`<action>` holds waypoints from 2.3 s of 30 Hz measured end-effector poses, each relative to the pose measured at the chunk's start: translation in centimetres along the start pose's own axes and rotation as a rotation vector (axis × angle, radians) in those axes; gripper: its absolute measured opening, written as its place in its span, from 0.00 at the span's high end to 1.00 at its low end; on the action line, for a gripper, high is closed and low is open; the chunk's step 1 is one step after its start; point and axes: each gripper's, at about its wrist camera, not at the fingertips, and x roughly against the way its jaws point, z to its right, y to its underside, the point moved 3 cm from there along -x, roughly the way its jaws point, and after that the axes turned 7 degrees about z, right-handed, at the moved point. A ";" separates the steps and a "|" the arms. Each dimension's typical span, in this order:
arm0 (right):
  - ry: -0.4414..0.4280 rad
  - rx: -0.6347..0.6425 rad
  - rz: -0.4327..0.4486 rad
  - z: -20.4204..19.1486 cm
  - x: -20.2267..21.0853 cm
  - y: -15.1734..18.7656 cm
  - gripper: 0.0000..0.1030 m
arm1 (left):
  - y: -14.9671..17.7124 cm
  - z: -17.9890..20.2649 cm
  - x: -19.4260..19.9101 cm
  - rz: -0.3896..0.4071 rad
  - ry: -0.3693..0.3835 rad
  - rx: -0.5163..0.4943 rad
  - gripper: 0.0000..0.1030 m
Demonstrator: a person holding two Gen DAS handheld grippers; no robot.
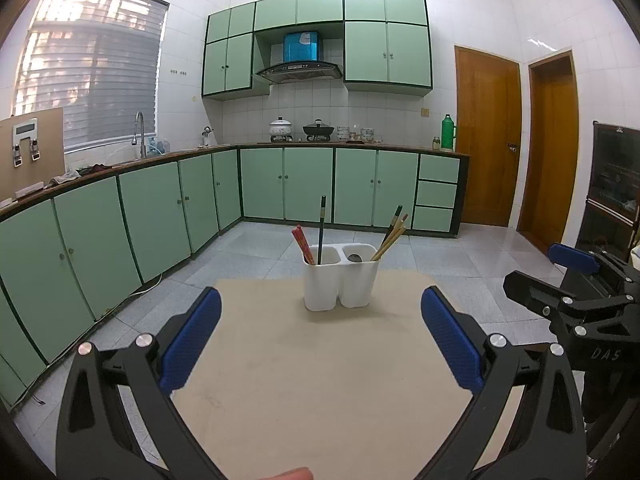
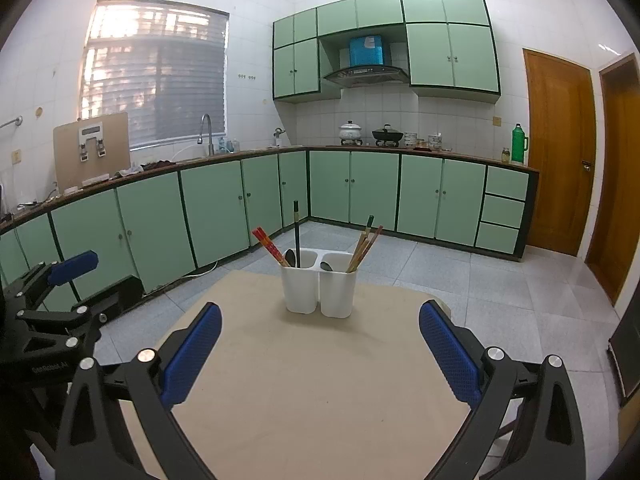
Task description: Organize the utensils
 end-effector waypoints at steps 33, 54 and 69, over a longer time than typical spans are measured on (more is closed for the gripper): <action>-0.001 0.002 -0.004 -0.2 -0.1 0.0 0.06 | 0.0 0.0 -0.1 -0.004 -0.003 0.005 0.06; -0.001 0.000 -0.007 -0.2 -0.3 0.2 0.06 | 0.4 -0.1 -0.2 -0.009 -0.004 0.007 0.06; -0.001 0.000 -0.008 -0.2 -0.3 0.1 0.06 | 0.5 -0.1 -0.2 -0.011 -0.005 0.009 0.06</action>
